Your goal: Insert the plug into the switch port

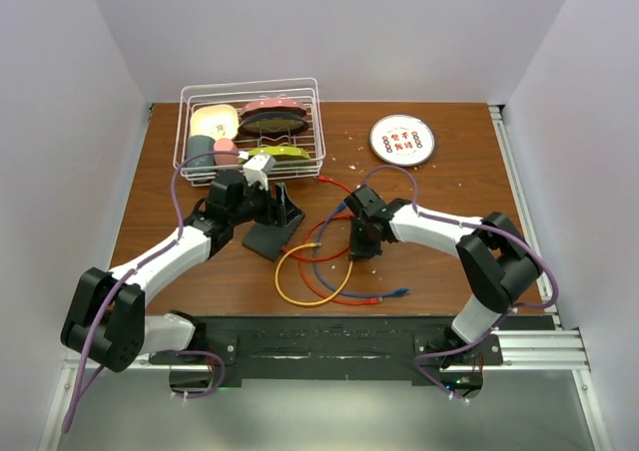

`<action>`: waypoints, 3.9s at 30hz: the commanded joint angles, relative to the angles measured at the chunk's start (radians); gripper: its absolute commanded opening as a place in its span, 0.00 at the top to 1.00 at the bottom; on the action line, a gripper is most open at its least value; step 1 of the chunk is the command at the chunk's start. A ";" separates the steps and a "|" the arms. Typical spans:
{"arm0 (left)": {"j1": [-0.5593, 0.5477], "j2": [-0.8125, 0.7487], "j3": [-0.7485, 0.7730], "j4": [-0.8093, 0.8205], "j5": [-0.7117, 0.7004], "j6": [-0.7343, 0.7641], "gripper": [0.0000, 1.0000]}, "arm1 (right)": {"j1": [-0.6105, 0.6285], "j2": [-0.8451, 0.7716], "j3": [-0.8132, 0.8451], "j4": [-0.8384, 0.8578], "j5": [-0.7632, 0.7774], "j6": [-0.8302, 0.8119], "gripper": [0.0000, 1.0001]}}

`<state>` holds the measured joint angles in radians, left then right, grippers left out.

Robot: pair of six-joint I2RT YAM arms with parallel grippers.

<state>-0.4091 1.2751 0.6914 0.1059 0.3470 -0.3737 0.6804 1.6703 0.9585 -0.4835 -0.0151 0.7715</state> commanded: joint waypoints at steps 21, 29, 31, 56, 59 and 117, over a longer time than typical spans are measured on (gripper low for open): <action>0.004 -0.003 0.076 0.044 -0.002 -0.042 0.26 | -0.013 -0.107 0.183 -0.084 0.253 -0.396 0.42; 0.006 -0.005 0.062 0.034 0.010 -0.033 0.26 | -0.002 -0.035 0.117 -0.067 0.239 -0.313 0.53; 0.007 -0.003 0.057 0.035 0.009 -0.031 0.26 | -0.001 -0.032 0.094 -0.049 0.219 -0.304 0.53; 0.032 -0.043 0.040 -0.003 -0.026 -0.031 0.26 | 0.044 0.086 0.149 -0.038 0.362 -0.417 1.00; 0.039 -0.056 0.039 -0.005 -0.026 -0.037 0.26 | 0.042 0.003 0.222 -0.018 0.406 -0.529 1.00; 0.102 0.066 0.020 0.290 0.374 -0.284 0.50 | 0.104 -0.081 0.450 0.098 -0.292 -0.857 1.00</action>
<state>-0.2951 1.3270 0.7048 0.3325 0.6697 -0.6292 0.7853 1.6367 1.3853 -0.4335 -0.3248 -0.1040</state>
